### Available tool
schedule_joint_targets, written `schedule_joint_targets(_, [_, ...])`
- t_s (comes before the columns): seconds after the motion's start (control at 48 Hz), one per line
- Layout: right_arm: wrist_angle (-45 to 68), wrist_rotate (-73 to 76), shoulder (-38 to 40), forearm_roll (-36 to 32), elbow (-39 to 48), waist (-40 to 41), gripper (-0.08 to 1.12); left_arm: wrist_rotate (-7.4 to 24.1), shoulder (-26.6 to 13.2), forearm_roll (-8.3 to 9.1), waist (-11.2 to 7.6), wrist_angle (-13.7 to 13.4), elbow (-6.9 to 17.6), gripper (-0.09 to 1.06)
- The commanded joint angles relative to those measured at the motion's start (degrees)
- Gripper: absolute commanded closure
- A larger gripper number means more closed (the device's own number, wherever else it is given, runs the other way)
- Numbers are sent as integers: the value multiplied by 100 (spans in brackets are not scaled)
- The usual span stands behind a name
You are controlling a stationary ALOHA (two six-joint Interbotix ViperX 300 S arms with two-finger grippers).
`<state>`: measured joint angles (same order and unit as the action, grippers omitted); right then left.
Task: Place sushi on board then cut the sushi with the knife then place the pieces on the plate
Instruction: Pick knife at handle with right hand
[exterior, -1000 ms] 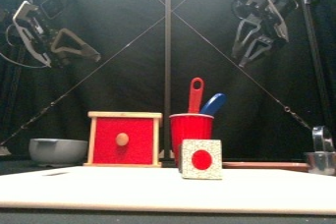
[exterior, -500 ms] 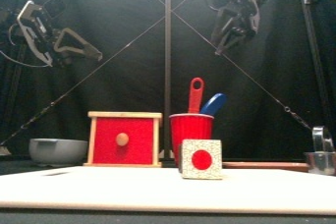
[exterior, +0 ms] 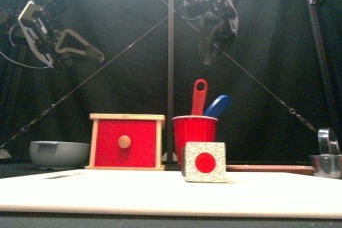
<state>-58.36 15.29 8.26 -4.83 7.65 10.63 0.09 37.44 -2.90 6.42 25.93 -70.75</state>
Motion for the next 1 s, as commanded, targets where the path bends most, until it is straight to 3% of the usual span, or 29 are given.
schedule_joint_targets(0.021, [-290, -18, -167, 9, -431, -141, 21, 18, 0, -9, 18, 44, 97, 100])
schedule_joint_targets(0.771, [-2610, -949, -2355, 88, -2646, -220, 21, 9, 0, -9, 18, 26, -88, 100])
schedule_joint_targets(1.0, [-3094, -976, -2742, -246, -2953, -237, 21, 18, 0, -9, 18, 18, -149, 100])
